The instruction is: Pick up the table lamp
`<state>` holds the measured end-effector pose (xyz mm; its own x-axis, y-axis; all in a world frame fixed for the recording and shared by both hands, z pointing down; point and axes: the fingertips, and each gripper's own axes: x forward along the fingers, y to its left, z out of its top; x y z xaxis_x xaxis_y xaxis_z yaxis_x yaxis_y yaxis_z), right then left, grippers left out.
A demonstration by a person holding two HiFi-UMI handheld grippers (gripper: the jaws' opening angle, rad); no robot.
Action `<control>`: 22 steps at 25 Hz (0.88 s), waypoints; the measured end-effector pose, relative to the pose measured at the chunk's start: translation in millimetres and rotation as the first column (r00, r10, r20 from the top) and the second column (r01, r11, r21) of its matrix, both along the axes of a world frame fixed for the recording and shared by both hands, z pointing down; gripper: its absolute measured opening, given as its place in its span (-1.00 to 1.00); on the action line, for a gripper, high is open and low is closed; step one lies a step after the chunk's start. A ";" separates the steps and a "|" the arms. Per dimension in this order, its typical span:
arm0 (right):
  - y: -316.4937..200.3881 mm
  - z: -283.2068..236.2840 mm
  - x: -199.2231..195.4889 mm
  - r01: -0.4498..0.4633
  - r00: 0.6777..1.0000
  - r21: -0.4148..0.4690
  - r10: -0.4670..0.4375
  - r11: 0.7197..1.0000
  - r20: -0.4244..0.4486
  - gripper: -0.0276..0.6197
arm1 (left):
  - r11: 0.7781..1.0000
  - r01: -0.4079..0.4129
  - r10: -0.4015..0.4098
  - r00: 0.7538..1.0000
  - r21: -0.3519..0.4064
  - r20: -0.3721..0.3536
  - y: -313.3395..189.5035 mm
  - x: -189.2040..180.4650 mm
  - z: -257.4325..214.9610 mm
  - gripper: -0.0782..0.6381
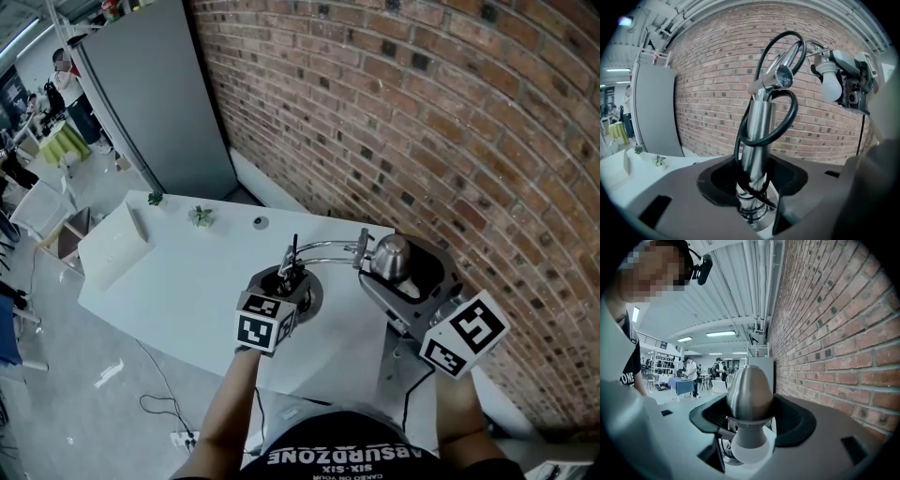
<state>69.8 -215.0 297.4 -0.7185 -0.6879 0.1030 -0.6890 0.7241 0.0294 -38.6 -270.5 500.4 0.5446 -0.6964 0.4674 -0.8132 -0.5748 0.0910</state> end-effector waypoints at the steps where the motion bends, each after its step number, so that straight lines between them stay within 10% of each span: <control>1: 0.6 -2.7 -0.5 0.000 1.000 0.006 0.000 1.000 0.001 0.00 | 1.000 -0.002 0.002 1.000 0.008 -0.002 0.9 0.6 -3.7 -0.25; 22: 9.5 -26.4 0.6 0.000 1.000 0.056 -0.002 0.998 0.029 0.00 | 0.998 -0.009 0.011 1.000 0.068 -0.018 5.4 1.7 -40.9 -0.28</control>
